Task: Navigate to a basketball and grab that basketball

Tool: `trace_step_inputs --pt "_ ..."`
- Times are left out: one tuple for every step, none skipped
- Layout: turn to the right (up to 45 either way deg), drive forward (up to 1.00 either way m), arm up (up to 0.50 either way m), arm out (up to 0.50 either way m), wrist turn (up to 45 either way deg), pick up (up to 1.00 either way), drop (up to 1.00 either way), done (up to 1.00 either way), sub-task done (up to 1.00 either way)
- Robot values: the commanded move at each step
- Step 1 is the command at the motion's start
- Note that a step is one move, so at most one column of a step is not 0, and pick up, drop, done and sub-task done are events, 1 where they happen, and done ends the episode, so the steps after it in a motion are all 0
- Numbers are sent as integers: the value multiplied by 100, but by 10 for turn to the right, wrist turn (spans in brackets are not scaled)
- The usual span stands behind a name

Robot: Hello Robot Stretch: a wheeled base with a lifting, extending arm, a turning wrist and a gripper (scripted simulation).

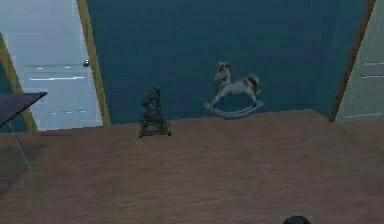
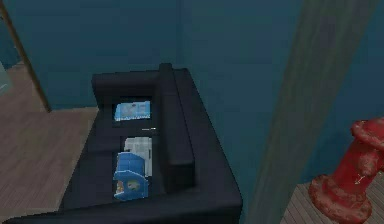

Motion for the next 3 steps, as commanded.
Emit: trace_step_inputs --pt "30 0 0 0 0 0 0 0 0" --pt "0 85 0 0 0 0 0 0 0" --pt "330 0 0 0 0 0 0 0 0"
